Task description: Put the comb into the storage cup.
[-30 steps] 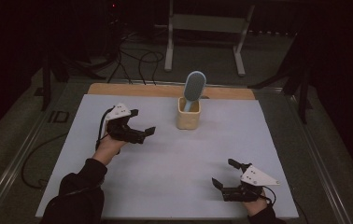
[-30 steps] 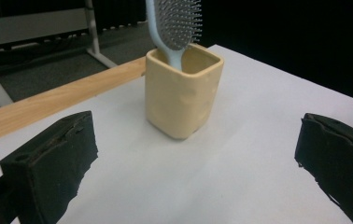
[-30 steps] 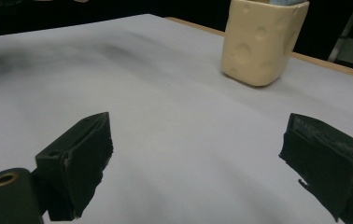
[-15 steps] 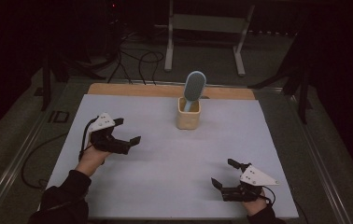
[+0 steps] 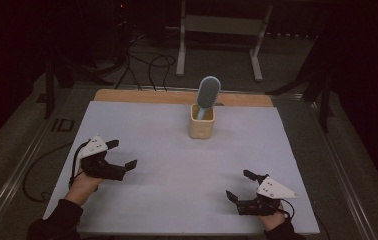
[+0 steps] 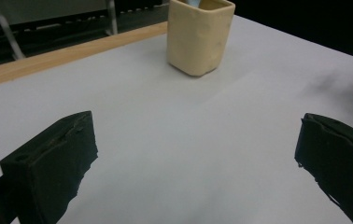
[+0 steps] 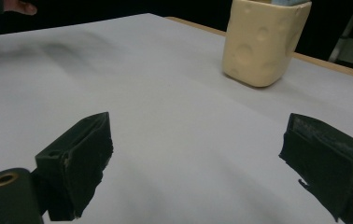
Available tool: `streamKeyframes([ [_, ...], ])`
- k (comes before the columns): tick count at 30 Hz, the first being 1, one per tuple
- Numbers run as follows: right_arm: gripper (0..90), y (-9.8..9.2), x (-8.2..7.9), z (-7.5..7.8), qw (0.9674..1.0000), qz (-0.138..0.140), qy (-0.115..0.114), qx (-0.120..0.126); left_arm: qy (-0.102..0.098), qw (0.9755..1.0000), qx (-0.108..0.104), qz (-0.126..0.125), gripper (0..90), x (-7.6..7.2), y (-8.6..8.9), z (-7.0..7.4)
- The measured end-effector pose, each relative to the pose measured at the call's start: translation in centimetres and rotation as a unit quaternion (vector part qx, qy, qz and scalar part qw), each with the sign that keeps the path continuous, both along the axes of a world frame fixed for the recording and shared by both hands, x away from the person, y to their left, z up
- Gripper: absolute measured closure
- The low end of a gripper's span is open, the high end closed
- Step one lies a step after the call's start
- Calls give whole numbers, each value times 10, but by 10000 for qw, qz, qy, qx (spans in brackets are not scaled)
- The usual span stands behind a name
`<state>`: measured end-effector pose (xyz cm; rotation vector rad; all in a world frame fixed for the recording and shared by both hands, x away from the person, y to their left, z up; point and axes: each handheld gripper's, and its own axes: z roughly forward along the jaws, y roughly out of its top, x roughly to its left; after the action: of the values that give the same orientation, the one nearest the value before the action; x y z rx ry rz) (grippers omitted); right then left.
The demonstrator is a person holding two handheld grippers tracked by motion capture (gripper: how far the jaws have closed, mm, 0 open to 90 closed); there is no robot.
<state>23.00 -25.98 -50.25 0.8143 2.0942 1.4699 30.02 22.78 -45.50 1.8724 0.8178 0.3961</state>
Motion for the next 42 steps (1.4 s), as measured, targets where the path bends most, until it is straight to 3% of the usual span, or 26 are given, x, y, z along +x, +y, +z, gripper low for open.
streamKeyframes([
  [17,84,1,0,0,10000,8,12,-13,115,9998,110,117,0,-33,28,-18],
  [23,85,2,0,-1,10000,14,9,-65,116,9995,128,257,0,-52,43,-25],
  [35,85,2,1,-1,10000,13,13,-54,257,9983,77,515,0,-73,60,-38],
  [37,85,2,1,-1,10000,13,17,-52,301,9978,-31,589,0,-76,63,-40],
  [42,84,2,1,-1,10000,20,29,-49,347,9970,61,683,0,-81,68,-45],
])
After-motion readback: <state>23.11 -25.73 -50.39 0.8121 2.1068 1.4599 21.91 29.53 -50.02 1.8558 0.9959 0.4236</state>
